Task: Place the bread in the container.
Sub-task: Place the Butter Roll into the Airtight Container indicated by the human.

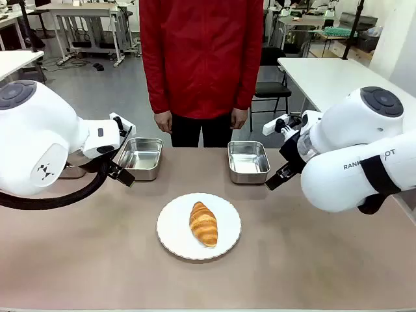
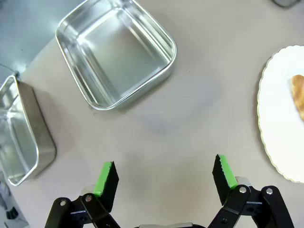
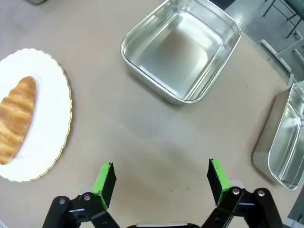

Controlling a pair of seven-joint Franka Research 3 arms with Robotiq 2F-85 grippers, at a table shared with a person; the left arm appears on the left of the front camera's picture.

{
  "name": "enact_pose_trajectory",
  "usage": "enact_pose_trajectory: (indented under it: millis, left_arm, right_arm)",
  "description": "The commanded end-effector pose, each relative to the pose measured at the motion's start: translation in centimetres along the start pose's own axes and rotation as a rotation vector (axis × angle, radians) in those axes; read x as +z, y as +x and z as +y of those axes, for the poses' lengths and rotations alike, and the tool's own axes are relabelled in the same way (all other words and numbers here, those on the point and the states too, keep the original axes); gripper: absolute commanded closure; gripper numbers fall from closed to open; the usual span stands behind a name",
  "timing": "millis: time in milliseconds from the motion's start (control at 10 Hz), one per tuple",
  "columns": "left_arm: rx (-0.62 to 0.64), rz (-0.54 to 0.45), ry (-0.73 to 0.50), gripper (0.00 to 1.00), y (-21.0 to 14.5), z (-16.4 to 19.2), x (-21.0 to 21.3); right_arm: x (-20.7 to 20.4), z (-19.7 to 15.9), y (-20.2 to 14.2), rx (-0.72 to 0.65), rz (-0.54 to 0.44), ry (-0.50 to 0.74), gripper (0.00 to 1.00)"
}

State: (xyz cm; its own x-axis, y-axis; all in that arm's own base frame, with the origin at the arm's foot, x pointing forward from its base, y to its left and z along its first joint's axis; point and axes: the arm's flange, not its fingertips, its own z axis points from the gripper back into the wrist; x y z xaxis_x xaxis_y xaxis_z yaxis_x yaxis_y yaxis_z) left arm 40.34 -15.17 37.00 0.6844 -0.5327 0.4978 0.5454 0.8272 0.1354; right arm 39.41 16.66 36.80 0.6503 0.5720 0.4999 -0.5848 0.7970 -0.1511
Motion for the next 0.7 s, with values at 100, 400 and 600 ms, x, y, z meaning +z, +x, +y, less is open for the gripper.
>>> enact_pose_trajectory:
  millis: [100,400,600]
  left_arm:
    - [0.0,0.0,0.0,0.0,0.0,0.0,0.0]
    - [0.0,0.0,0.0,0.0,0.0,0.0,0.0]
    - [0.0,0.0,0.0,0.0,0.0,0.0,0.0]
  right_arm:
    - [0.2,-0.05,0.2,0.0,-0.006,-0.002,0.0]
    - [0.2,-0.05,0.2,0.0,-0.006,-0.002,0.0]
    - [0.2,-0.05,0.2,0.0,-0.006,-0.002,0.0]
